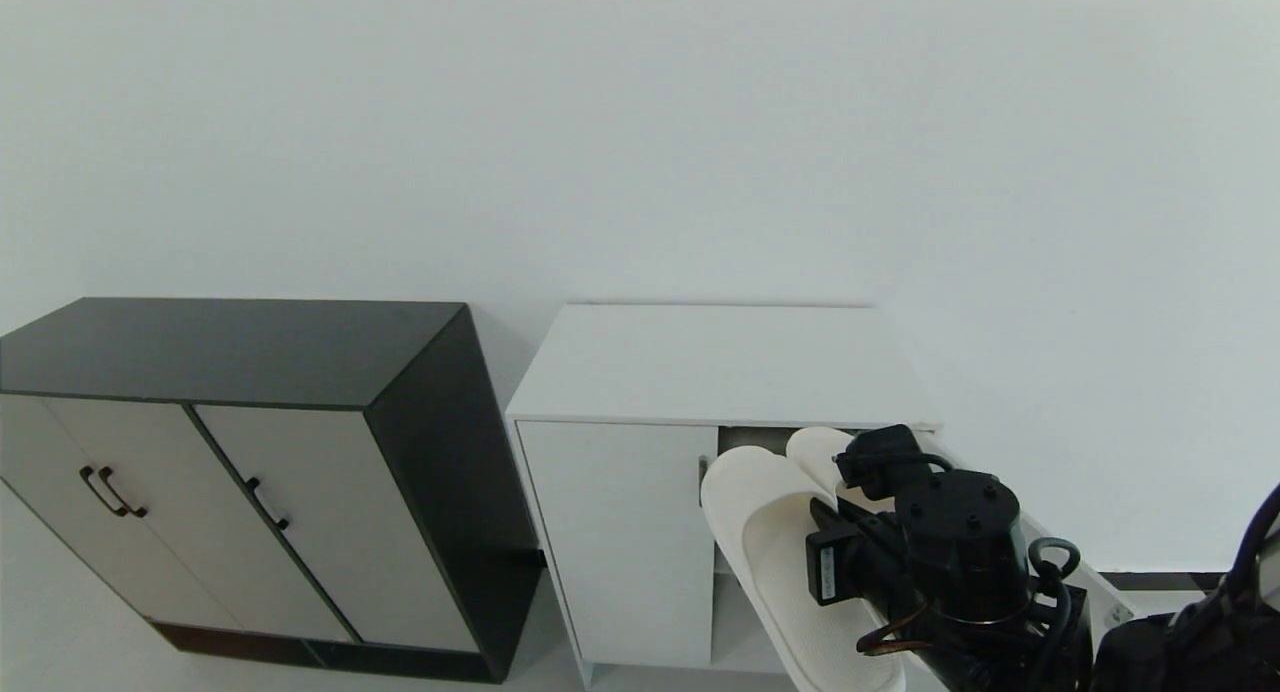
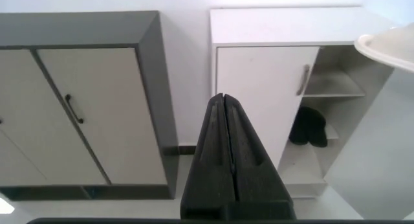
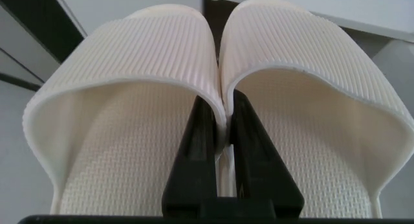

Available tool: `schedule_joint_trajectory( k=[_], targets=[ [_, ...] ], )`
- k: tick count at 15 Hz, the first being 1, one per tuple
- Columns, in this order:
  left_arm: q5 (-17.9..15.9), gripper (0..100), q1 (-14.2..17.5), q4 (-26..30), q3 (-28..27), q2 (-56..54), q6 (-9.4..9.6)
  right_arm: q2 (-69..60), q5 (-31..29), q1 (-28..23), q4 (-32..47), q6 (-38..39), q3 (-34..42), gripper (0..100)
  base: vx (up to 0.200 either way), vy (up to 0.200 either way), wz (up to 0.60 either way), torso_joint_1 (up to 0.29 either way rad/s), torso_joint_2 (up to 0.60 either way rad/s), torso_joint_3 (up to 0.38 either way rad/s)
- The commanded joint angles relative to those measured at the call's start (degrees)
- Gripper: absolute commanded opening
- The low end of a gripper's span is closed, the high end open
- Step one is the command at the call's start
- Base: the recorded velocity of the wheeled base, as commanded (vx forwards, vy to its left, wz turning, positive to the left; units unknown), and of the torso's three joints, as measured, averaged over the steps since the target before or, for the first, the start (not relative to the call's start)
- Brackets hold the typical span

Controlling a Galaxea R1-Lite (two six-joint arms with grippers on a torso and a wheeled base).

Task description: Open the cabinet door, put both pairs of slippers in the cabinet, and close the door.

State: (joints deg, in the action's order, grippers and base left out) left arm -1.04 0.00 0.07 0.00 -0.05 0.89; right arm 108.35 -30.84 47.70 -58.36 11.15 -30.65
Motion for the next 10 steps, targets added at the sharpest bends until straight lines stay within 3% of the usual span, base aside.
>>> schedule_joint_trajectory(
  k=[1,10],
  targets=[
    [0.0,0,0.0,0.0,0.0,0.0,-0.01,0.1,0.0,0.0,-0.5,-0.1,0.1,0,0.0,0.0,0.0,0.0,0.0,0.0],
    [0.0,0,0.0,0.0,-0.1,0.0,-0.1,0.1,0.0,0.2,-4.9,-1.0,2.5,0,0.0,0.0,0.0,0.0,0.0,0.0]
  ],
)
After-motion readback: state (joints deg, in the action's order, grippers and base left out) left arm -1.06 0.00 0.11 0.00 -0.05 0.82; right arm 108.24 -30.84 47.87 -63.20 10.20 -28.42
